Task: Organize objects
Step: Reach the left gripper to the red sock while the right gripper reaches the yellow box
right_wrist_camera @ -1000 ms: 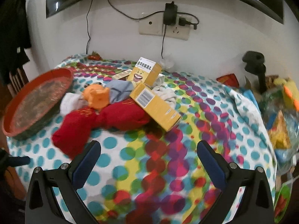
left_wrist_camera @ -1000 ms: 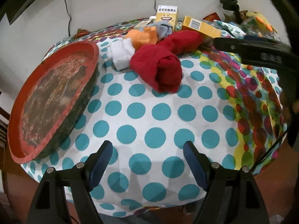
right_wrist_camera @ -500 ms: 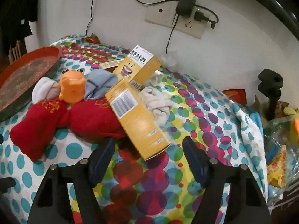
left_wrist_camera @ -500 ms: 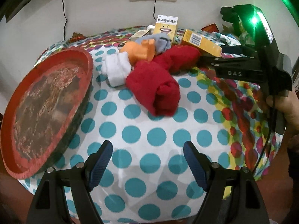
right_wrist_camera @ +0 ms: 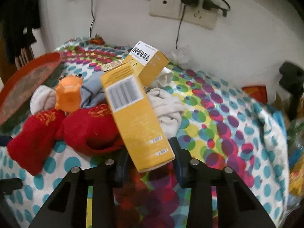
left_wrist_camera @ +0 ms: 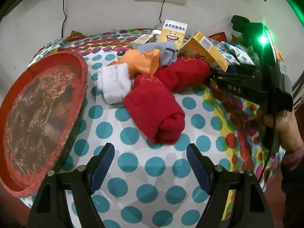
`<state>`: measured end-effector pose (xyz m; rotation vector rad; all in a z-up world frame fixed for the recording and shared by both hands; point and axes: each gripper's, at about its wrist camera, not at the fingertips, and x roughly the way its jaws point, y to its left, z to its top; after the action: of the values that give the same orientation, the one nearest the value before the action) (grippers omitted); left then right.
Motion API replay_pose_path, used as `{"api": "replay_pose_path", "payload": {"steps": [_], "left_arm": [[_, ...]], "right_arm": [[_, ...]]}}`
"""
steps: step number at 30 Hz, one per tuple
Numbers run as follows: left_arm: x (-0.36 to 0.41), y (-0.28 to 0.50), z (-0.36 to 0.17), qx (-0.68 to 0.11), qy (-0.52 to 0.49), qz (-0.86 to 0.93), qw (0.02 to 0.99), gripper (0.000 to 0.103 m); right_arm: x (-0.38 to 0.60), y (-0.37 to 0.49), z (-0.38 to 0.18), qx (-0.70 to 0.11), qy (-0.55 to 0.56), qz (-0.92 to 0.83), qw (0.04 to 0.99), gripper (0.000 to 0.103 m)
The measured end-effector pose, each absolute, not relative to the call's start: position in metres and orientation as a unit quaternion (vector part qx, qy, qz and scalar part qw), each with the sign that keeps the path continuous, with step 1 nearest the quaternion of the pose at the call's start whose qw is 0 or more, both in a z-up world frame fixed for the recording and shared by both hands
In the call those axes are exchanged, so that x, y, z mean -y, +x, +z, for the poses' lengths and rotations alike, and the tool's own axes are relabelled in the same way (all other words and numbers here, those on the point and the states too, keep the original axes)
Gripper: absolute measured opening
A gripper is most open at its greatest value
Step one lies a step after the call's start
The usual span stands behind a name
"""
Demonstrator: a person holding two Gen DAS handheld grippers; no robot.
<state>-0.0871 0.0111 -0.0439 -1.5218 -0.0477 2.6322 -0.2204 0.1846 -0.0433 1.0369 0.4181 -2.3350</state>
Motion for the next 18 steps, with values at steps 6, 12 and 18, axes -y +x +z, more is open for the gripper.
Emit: {"api": "replay_pose_path", "payload": {"steps": [6,12,18], "left_arm": [[-0.020,-0.097,-0.042,0.010,-0.493,0.869,0.039,0.080],[-0.019,-0.110,-0.043,0.008,-0.488,0.872,0.026,0.080],[-0.007,-0.125,-0.048,0.039,-0.496,0.867,0.027,0.080]], "right_arm": [[-0.215,-0.217,-0.041,-0.068,0.413,-0.868,0.267,0.035],[-0.234,-0.205,-0.039,-0.028,0.425,-0.871,0.244,0.035],[-0.234,-0.204,-0.040,-0.007,0.428,-0.873,0.234,0.036]]}}
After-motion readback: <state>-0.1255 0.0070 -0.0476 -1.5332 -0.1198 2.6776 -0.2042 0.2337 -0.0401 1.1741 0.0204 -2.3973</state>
